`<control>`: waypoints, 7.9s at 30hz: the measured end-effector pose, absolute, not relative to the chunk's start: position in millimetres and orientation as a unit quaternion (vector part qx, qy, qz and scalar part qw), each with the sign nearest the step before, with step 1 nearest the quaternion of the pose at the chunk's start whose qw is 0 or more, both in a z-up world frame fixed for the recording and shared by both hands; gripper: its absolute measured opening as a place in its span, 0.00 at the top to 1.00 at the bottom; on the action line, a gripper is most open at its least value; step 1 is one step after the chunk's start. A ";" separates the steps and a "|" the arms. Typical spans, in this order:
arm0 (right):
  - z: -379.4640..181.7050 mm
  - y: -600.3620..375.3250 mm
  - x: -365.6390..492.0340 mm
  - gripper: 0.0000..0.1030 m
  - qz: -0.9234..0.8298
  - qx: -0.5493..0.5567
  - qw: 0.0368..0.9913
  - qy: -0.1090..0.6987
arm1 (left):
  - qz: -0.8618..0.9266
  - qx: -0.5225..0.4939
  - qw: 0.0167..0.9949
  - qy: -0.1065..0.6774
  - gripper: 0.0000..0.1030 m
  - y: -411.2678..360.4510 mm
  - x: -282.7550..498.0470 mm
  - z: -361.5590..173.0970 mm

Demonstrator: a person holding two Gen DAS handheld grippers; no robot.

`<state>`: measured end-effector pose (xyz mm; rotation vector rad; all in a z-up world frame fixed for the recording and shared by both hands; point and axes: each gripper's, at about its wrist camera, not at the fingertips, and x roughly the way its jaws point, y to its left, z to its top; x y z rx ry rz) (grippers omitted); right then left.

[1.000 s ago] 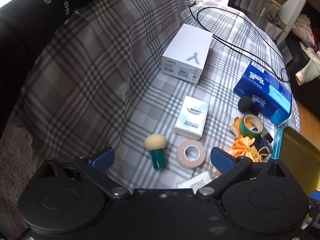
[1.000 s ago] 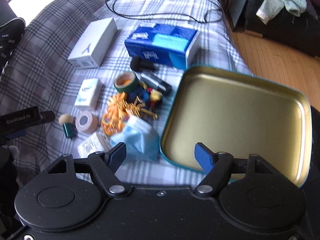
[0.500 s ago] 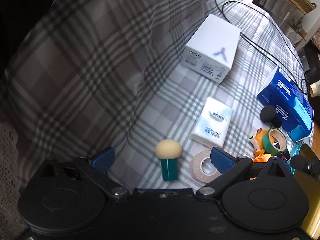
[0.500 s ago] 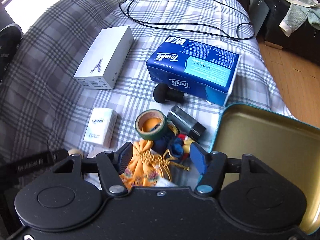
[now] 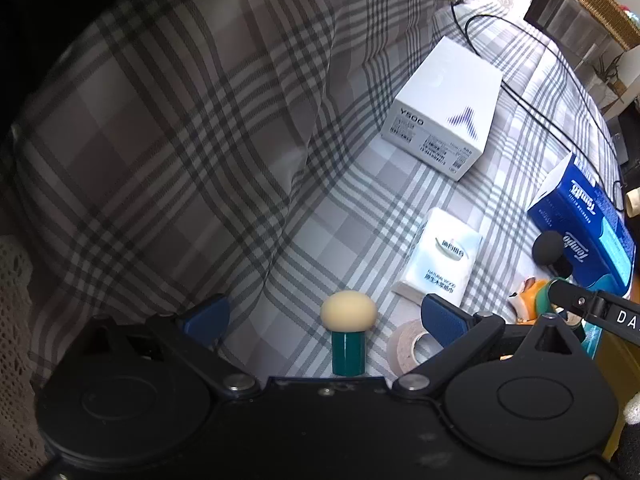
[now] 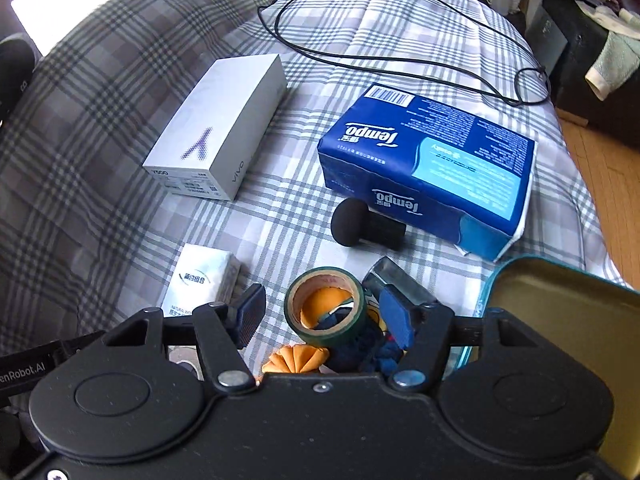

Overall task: Organize soft objects
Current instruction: 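Reach the right gripper to the green tape roll and grasp it, then grasp the white tissue pack with the left gripper while the right gripper lifts the tape, then carry tape and tissue pack into the tin tray and open both grippers, then move the right gripper to the blue face mask and grasp it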

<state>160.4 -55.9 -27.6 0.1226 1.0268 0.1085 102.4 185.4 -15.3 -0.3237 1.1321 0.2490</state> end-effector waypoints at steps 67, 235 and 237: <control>20.4 -187.5 60.0 0.53 -0.074 0.161 0.865 0.470 | -0.038 -0.049 0.853 0.518 0.50 61.6 146.1 5.1; 13.6 -232.5 -24.7 0.42 -0.203 0.235 0.863 0.398 | -0.064 -0.013 0.875 0.480 0.01 39.3 55.3 72.5; 13.6 -225.9 -22.3 0.42 -0.192 0.225 0.868 0.398 | -0.038 -0.025 0.871 0.489 0.01 61.6 59.5 63.1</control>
